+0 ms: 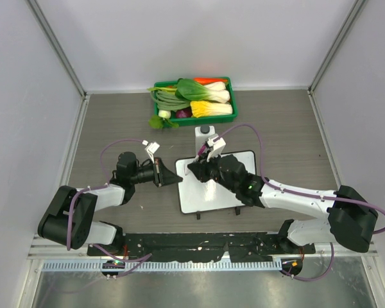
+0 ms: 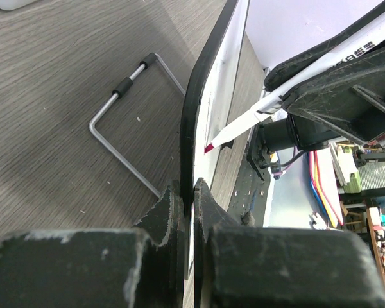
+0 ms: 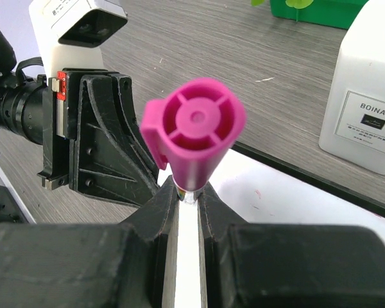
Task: Write a sentence on the whiteboard
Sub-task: Write on the whiteboard at the whiteboard stand.
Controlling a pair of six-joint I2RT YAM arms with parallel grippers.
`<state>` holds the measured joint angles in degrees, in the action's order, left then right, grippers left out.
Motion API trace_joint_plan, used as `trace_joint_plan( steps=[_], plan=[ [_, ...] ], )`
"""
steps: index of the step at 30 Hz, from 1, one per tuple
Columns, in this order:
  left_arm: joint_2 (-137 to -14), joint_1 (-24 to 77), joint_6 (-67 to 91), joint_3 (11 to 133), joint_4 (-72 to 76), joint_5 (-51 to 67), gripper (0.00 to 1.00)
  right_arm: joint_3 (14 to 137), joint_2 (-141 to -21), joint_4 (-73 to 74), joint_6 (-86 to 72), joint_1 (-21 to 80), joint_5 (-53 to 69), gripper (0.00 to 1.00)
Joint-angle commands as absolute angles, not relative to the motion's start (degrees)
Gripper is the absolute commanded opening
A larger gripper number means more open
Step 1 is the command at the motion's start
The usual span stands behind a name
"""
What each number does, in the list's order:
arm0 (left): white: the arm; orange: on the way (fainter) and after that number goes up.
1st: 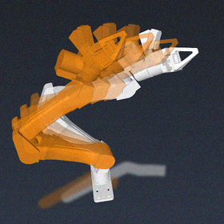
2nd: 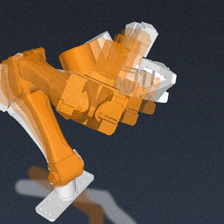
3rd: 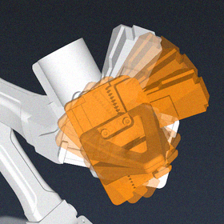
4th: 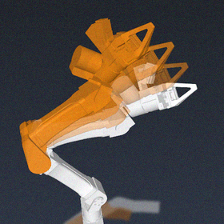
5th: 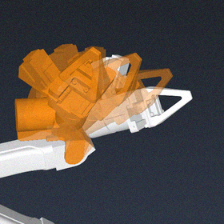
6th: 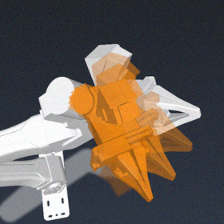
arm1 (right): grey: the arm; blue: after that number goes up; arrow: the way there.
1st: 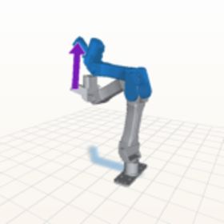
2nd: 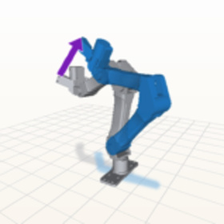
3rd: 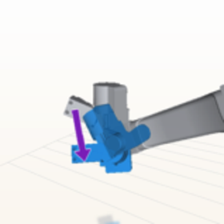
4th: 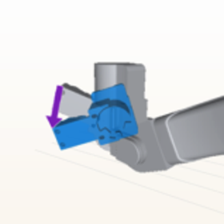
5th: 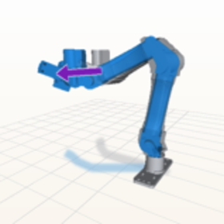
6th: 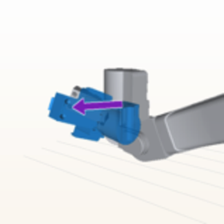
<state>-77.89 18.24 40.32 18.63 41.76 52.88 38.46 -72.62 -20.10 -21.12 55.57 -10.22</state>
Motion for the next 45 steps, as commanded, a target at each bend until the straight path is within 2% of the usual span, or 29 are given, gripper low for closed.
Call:
trace_joint_plan(
  steps=[1, 12, 45],
  plan=[
    [-78.0, 18.5, 37.4, 19.5, 41.6, 51.4, 0.00, 40.4, -72.2, -20.3, -19.4, 55.3, -16.3, 0.01],
    [-78.2, 18.5, 37.6, 19.5, 41.9, 51.7, 0.00, 41.8, -73.4, -22.3, -18.6, 55.4, -22.0, 0.01],
    [-78.8, 18.5, 37.8, 19.8, 42.4, 51.9, 0.00, 33.7, -68.7, -18.3, -22.5, 55.4, -19.2, 0.01]
  ],
)
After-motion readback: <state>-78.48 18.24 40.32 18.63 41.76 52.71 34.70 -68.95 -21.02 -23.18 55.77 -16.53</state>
